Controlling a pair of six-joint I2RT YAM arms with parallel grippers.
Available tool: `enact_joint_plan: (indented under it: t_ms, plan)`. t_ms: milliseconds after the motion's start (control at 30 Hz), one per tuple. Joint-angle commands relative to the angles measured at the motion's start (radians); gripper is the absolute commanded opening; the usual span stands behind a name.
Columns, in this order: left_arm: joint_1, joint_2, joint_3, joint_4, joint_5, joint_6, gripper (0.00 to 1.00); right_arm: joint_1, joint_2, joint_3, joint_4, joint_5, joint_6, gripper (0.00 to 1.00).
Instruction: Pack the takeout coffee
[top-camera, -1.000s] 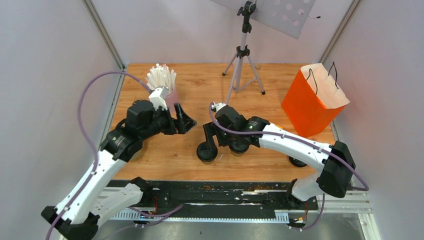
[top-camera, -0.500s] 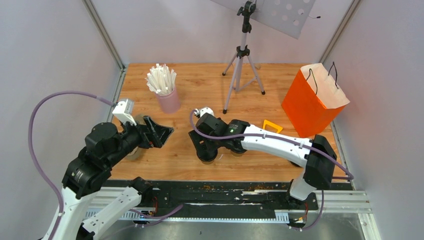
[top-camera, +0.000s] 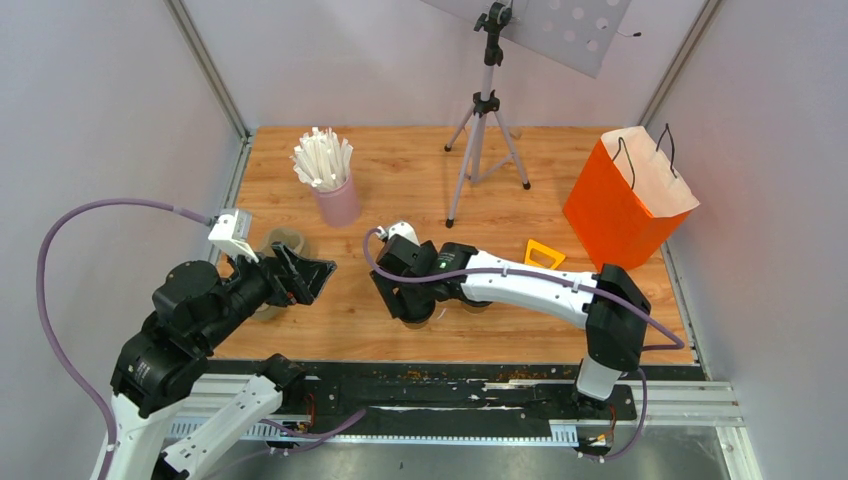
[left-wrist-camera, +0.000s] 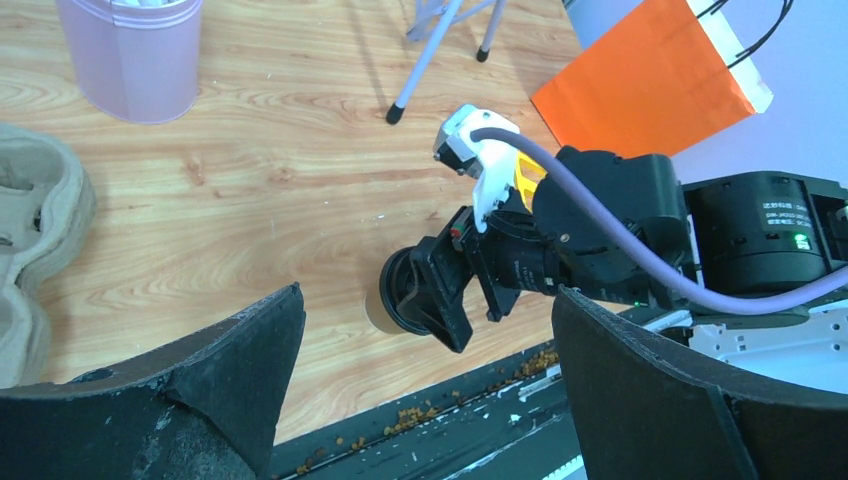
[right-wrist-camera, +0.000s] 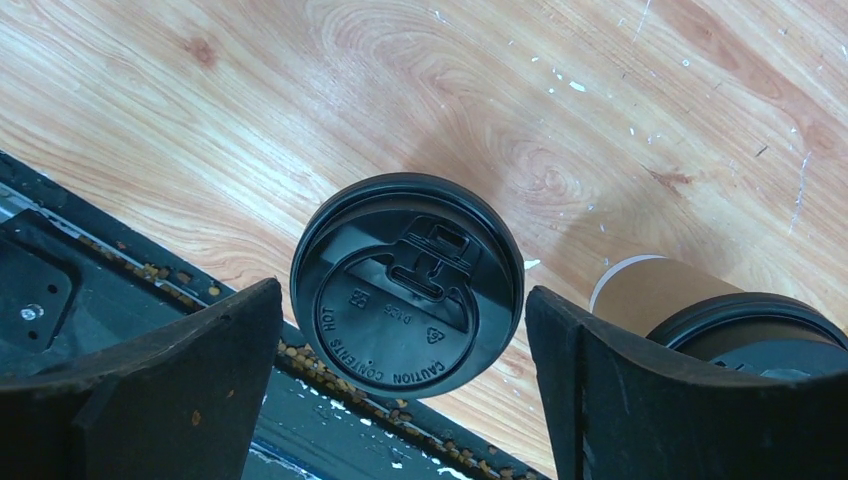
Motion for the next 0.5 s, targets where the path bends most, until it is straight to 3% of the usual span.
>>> enact_joint_plan:
  t_ms: [0, 467]
  plan:
    - [0.001, 0.005, -0.003, 0.019, -0.003, 0.016, 1.00, 0.023, 0.026, 0.018, -0.008, 0.036, 0.008, 0.90]
    - [0.001, -0.004, -0.022, 0.006, -0.013, 0.025, 1.00, 0.042, 0.047, -0.060, 0.020, 0.042, 0.050, 0.79]
